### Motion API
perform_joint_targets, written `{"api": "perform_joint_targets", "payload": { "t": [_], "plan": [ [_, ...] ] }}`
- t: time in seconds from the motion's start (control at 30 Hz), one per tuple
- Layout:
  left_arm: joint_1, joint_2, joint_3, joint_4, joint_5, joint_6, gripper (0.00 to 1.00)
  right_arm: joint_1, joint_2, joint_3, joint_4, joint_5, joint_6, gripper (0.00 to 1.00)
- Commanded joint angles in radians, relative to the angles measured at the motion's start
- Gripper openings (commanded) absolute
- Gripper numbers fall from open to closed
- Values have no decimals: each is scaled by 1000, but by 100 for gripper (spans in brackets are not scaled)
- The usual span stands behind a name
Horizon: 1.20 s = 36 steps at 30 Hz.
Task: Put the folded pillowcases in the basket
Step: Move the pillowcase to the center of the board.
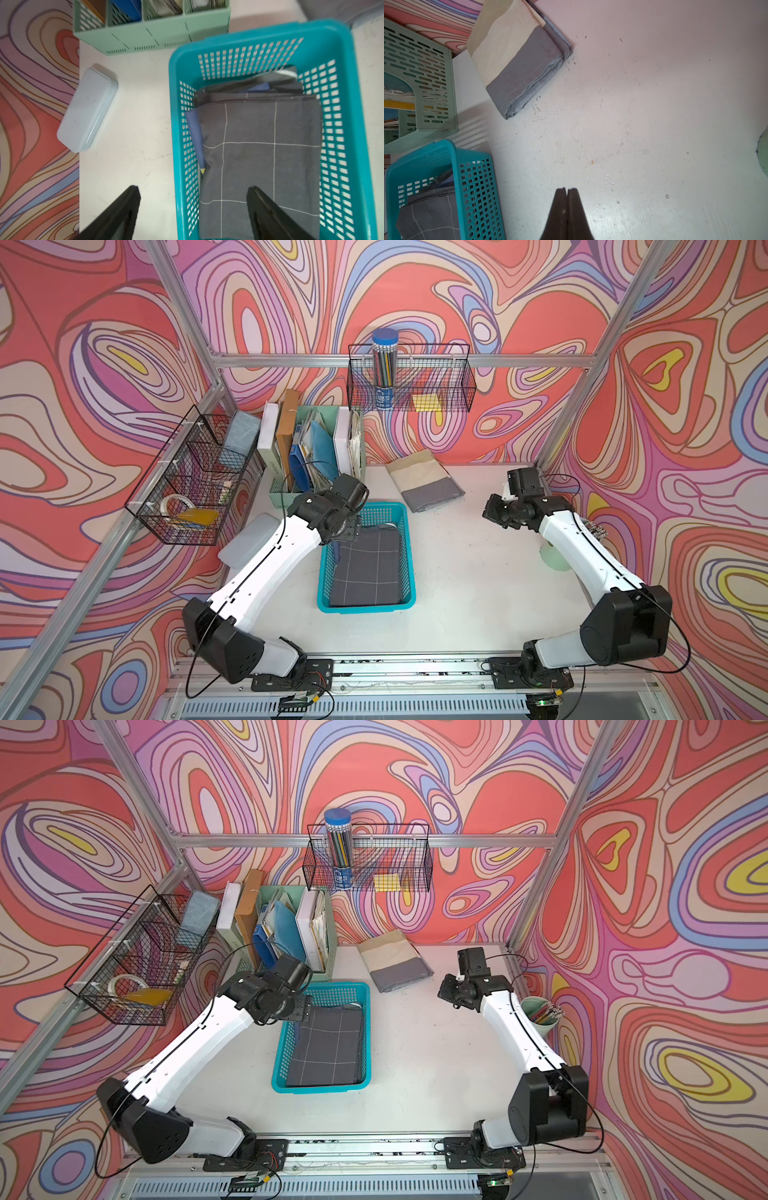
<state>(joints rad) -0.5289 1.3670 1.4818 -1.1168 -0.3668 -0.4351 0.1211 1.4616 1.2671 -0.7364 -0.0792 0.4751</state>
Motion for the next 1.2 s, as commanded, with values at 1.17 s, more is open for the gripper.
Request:
{"api": "perform_joint_targets", "payload": {
  "t": [1.17],
  "plan": [
    [4,-406,-446,385,146,-70,84,117,1159,1017,-118,42,-71,0]
  ]
}}
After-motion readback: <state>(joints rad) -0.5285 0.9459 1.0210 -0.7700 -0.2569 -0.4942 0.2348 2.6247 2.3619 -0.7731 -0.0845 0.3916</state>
